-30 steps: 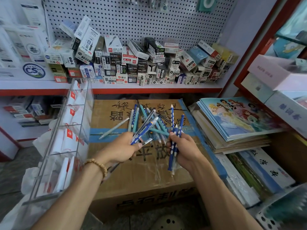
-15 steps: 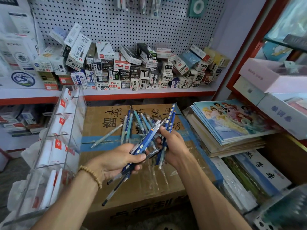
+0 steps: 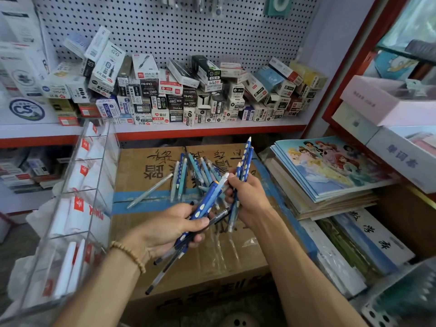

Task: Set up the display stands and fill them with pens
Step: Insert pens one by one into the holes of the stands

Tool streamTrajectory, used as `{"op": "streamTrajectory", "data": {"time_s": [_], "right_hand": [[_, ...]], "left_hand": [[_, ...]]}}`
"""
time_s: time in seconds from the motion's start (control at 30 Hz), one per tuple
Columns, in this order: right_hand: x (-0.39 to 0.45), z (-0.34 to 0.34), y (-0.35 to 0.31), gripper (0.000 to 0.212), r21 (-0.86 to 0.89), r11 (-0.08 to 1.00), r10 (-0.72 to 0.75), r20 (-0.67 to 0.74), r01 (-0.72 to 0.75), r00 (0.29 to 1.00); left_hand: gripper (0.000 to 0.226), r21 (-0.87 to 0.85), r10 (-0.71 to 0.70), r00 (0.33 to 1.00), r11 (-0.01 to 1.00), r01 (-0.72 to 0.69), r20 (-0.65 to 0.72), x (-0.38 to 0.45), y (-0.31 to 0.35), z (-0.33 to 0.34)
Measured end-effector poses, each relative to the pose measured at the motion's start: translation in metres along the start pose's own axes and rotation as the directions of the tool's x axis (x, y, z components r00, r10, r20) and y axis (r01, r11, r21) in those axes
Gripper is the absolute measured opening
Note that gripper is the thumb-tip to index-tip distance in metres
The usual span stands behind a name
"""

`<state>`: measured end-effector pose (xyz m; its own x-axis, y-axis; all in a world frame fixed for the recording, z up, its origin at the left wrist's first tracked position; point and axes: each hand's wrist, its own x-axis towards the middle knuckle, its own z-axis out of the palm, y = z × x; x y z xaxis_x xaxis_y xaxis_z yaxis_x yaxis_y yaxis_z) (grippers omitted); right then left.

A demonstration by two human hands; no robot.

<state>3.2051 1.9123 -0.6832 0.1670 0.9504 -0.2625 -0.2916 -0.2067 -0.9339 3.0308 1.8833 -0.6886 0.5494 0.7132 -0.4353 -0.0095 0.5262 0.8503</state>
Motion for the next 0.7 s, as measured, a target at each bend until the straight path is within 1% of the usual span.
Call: {"op": "streamTrajectory", "data": {"time_s": [0.07,0.1,0.17,0.23,0.33,0.43,0.5,0.6,0.7], "right_hand": [[-0.002,-0.001,-0.003,0.009,0.019,1.000,-0.017,-0.003,0.017,1.000],[-0.004,-0.001,-0.004,0.009,0.034,0.999,-0.017,0.004,0.017,1.000],[-0.009,0.000,-0.006,0.009,0.059,0.998,-0.016,0.035,0.014,0.999],[-0.012,0.001,-0.011,0.007,0.054,0.998,-0.038,0.080,0.034,0.996],[-0.015,0.005,-0.019,0.007,0.038,0.996,-0.080,0.142,0.075,0.987],[-0.019,0.010,-0.022,0.006,0.028,0.996,-0.088,0.163,0.084,0.983],[-0.019,0.010,-0.024,0.003,0.019,0.991,-0.135,0.131,0.134,0.982],[-0.015,0.002,-0.033,0.010,0.016,0.976,-0.218,-0.006,0.218,0.976],[-0.014,-0.012,-0.047,0.014,0.022,0.961,-0.269,-0.174,0.277,0.947]], "left_hand": [[0.019,-0.060,0.019,0.999,0.998,-0.017,0.037,-0.001,0.000,0.000],[0.022,-0.117,0.036,0.998,0.993,-0.030,0.054,-0.002,0.000,0.001],[0.022,-0.248,0.093,0.992,0.966,-0.070,0.082,-0.004,-0.002,0.001],[0.024,-0.322,0.139,0.983,0.942,-0.095,0.117,-0.007,-0.001,0.005],[0.033,-0.352,0.198,0.969,0.926,-0.135,0.148,-0.009,0.004,0.009],[0.034,-0.337,0.235,0.958,0.926,-0.168,0.167,-0.011,0.010,0.006],[0.035,-0.332,0.232,0.955,0.929,-0.162,0.186,-0.013,0.011,0.004],[0.032,-0.301,0.222,0.953,0.941,-0.154,0.205,-0.011,0.013,0.007],[0.049,-0.294,0.226,0.948,0.943,-0.156,0.223,-0.009,0.018,0.013]]}}
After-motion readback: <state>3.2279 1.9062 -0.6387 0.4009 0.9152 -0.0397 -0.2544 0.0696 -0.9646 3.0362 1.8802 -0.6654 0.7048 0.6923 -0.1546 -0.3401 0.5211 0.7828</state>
